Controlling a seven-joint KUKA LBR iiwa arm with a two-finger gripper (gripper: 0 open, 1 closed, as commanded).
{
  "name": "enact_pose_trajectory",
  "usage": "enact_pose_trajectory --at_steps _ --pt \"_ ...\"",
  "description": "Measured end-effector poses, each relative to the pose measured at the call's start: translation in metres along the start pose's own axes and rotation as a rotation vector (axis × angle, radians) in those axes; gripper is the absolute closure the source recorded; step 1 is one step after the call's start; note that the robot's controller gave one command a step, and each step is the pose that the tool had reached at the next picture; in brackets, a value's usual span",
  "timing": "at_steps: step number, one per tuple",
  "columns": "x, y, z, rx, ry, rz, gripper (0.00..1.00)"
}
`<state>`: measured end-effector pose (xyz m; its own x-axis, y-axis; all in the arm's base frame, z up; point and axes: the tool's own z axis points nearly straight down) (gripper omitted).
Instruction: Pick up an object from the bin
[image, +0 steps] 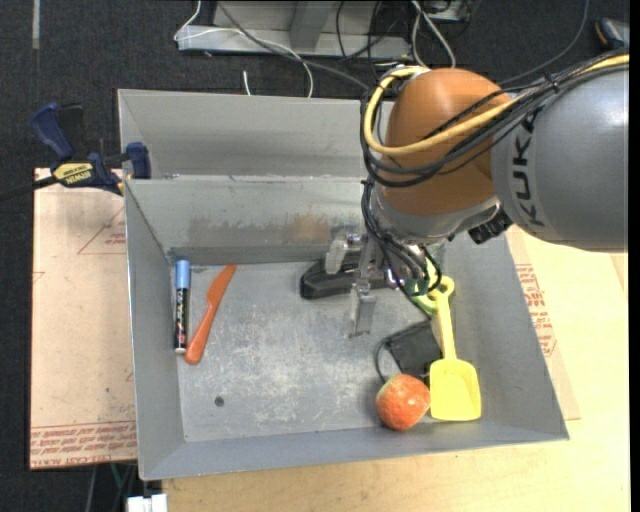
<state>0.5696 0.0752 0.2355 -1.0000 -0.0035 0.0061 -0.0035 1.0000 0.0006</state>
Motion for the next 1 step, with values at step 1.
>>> enact_pose_trajectory --at_steps 1 --pt "-0.0010 -0.0005 -0.0049 -0.001 -0.007 0.002 0.00"
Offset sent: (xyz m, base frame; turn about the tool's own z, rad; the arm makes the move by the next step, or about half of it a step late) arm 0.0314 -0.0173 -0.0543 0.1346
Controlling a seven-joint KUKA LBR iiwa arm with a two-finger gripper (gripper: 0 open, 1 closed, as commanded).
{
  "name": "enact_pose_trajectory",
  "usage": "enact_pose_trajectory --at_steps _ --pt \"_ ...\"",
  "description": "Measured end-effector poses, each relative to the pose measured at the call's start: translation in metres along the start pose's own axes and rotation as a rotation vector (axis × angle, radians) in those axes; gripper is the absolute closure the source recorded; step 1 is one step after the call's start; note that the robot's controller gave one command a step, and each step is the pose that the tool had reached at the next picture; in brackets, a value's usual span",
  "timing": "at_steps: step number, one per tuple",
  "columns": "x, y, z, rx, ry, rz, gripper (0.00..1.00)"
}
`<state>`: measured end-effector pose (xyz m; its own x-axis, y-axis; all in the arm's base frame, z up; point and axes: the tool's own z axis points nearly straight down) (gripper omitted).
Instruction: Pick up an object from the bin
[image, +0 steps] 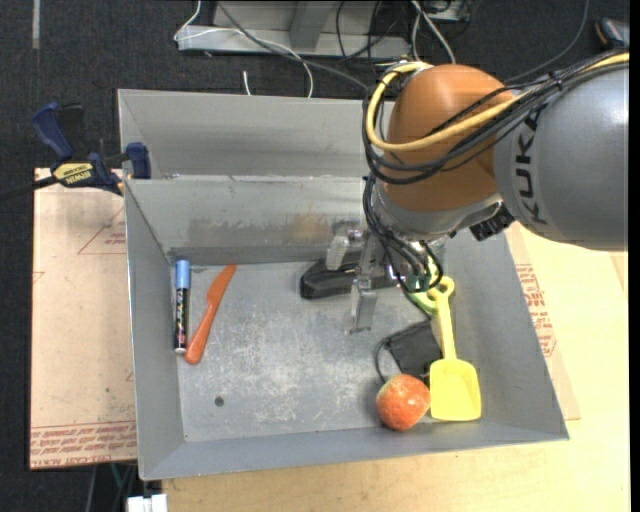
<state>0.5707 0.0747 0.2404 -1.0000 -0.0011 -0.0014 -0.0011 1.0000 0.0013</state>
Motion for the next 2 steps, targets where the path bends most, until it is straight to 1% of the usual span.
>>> enact_pose_trajectory --at_steps 1,2 --pt "-0.019 -0.009 0.034 -0.001 -0.003 0.078 0.00" --pt "-0.068 -0.020 0.061 -0.003 -0.008 0.128 0.00"
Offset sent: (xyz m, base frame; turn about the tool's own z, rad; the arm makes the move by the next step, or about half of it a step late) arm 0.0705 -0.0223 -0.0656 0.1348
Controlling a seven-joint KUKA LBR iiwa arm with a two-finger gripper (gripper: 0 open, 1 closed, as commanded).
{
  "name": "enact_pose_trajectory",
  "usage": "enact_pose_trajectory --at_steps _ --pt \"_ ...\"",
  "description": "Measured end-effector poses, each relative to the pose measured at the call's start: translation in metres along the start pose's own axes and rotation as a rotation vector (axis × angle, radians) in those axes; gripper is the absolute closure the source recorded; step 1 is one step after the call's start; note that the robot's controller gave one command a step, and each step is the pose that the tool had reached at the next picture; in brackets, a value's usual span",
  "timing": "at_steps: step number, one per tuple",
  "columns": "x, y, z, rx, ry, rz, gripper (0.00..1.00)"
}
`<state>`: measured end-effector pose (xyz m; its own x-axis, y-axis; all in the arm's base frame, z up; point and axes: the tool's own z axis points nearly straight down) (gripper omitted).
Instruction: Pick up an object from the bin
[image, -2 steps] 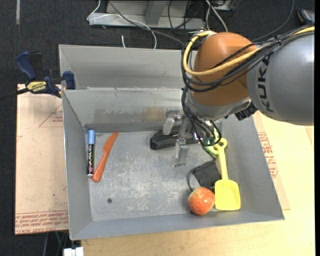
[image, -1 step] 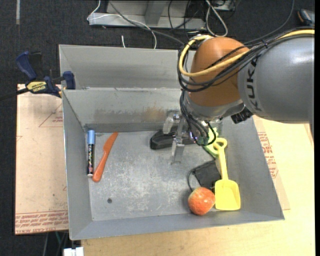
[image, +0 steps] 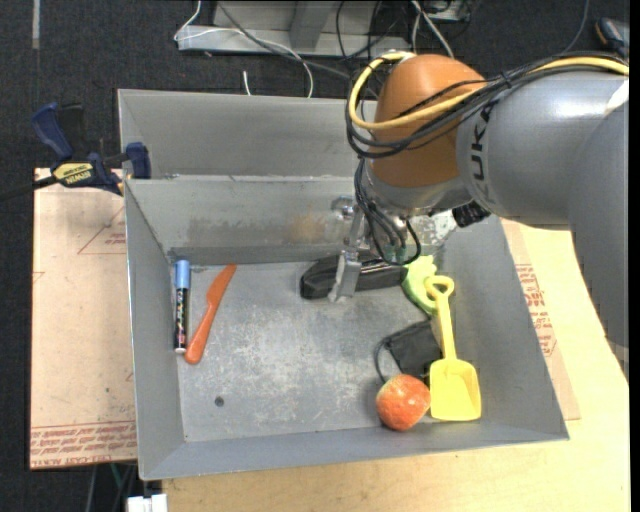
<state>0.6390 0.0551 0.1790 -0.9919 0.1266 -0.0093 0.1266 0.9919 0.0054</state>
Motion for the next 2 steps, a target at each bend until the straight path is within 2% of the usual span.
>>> enact_pose_trajectory --at_steps 1,2 --pt "0.010 -0.001 0.002 0.001 0.006 0.043 0.00" --pt "-0.003 -0.023 0.015 -0.001 0.000 0.215 0.00"
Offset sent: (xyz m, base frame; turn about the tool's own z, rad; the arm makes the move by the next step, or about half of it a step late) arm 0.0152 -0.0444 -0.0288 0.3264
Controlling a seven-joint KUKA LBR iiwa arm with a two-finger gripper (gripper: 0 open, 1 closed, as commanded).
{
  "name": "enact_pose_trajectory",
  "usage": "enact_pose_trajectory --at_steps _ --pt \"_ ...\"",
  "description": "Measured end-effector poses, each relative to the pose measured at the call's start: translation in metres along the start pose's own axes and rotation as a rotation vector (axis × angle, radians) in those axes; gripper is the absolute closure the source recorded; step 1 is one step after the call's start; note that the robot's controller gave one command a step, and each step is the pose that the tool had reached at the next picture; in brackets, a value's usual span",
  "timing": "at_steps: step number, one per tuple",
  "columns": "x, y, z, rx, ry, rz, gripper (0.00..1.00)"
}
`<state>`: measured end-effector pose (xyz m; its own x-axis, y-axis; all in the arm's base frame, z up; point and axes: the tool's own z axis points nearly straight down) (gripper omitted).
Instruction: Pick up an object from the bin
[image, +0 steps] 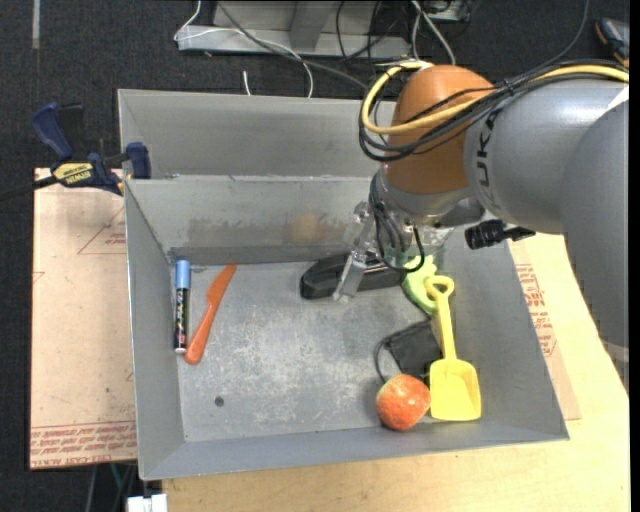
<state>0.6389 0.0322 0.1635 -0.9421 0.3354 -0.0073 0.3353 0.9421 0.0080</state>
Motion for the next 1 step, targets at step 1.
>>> enact_pose_trajectory --at_steps 1 --pt "0.0283 -0.0178 0.0360 0.001 0.004 -0.007 0.00"
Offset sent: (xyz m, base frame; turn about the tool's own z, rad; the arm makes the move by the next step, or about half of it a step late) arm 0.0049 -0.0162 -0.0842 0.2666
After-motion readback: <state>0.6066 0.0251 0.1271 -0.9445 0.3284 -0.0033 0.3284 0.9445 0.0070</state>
